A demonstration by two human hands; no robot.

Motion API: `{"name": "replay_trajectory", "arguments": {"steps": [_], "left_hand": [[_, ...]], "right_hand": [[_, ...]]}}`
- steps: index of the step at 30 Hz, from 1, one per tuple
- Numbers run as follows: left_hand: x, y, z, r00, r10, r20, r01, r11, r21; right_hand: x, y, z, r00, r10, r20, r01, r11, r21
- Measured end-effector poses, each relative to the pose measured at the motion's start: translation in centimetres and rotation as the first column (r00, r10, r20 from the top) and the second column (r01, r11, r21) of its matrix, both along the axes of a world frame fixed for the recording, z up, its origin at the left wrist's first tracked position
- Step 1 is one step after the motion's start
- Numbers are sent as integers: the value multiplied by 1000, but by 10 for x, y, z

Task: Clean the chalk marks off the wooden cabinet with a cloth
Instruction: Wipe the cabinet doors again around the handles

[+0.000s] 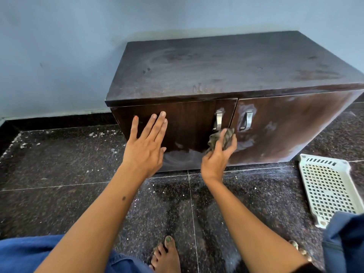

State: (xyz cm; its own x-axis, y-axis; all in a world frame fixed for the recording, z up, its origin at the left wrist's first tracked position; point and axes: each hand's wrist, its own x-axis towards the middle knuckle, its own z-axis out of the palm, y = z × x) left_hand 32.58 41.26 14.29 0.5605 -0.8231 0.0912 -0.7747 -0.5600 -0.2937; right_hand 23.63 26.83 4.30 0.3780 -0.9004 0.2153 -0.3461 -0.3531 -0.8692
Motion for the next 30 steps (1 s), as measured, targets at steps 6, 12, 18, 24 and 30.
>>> {"name": "replay_trajectory", "arguments": {"steps": [6, 12, 18, 24, 30], "left_hand": [[4, 7, -2, 996, -23, 80, 27, 998, -48], [10, 12, -9, 990, -3, 141, 14, 997, -76], [16, 14, -10, 985, 10, 171, 4, 997, -81], [23, 25, -10, 981, 96, 171, -77, 990, -115], [30, 32, -15, 982, 67, 179, -38, 986, -162]], "right_hand": [[-17, -3, -22, 949, -310, -57, 201, 455, 867], [-1, -1, 42, 823, -536, 187, 211, 595, 776], [34, 4, 53, 885, -398, 242, 122, 699, 704], [48, 7, 21, 893, -419, 162, 183, 669, 721], [46, -16, 26, 870, -493, 0, 208, 368, 906]]}}
